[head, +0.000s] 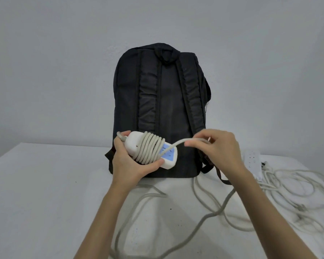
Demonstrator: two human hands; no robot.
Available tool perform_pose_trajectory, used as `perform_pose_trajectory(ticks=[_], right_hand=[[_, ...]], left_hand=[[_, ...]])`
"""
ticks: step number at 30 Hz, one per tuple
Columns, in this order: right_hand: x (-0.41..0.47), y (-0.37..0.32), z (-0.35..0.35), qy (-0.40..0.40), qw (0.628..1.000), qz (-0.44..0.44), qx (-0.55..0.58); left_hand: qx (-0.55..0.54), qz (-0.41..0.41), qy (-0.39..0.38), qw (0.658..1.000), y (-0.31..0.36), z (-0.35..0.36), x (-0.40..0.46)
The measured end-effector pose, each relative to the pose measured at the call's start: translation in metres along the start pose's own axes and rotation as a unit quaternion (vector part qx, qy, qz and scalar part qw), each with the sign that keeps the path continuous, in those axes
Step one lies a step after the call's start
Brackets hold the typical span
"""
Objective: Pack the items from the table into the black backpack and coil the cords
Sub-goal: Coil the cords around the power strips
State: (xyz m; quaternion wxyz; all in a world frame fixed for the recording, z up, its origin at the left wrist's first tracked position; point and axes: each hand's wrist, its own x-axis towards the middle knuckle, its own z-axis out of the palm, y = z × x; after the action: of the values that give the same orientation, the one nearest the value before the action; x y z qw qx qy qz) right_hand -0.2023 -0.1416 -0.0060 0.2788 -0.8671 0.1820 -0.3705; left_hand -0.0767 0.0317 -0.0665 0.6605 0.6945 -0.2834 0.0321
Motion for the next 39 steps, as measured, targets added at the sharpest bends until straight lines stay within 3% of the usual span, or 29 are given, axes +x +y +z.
perform_pose_trajectory(ticks=[4, 6, 8, 10, 13, 15, 16, 17, 22, 25, 28, 35, 39], right_hand=[[0.007, 0.016, 0.03, 0.099, 0.971, -0.206, -0.074], [0.007, 0.027, 0.055, 0.154, 0.948, -0.262, -0.094], [0.0, 0.027, 0.075, 0.128, 0.977, -0.17, 0.008], [-0.014, 0.019, 0.091, 0.023, 0.98, -0.046, 0.191], [-0.03, 0.003, 0.099, -0.041, 0.92, 0.095, 0.378], [-0.035, 0.001, 0.093, -0.073, 0.845, 0.219, 0.482], [-0.035, 0.004, 0.092, -0.099, 0.809, 0.251, 0.522], [-0.036, 0.008, 0.09, -0.12, 0.798, 0.264, 0.528], [-0.032, 0.01, 0.092, -0.147, 0.842, 0.239, 0.46], [-0.035, 0.019, 0.088, -0.181, 0.827, 0.181, 0.5], [-0.034, 0.023, 0.086, -0.184, 0.802, 0.188, 0.537], [-0.018, 0.009, 0.075, -0.109, 0.839, 0.241, 0.475], [-0.015, 0.003, 0.072, -0.101, 0.825, 0.214, 0.514]], left_hand=[[-0.096, -0.025, -0.031, 0.995, 0.011, 0.006, -0.004], [-0.134, -0.043, -0.043, 0.989, 0.012, 0.01, -0.005], [-0.16, -0.06, -0.039, 0.984, 0.01, 0.012, -0.004], [-0.158, -0.06, -0.033, 0.985, 0.009, 0.007, -0.001], [-0.119, -0.034, -0.047, 0.991, 0.008, -0.002, 0.002], [-0.104, -0.039, -0.061, 0.992, 0.006, -0.005, 0.003], [-0.094, -0.037, -0.066, 0.993, 0.004, -0.006, 0.003], [-0.082, -0.034, -0.067, 0.994, 0.002, -0.007, 0.004], [-0.05, -0.011, -0.083, 0.995, 0.002, -0.009, 0.003], [-0.034, 0.019, -0.098, 0.994, 0.008, -0.005, -0.001], [-0.023, 0.034, -0.095, 0.995, 0.01, -0.003, -0.003], [-0.025, 0.042, -0.001, 0.999, 0.011, 0.008, -0.007], [-0.121, 0.102, 0.107, 0.982, 0.01, 0.027, -0.016]])
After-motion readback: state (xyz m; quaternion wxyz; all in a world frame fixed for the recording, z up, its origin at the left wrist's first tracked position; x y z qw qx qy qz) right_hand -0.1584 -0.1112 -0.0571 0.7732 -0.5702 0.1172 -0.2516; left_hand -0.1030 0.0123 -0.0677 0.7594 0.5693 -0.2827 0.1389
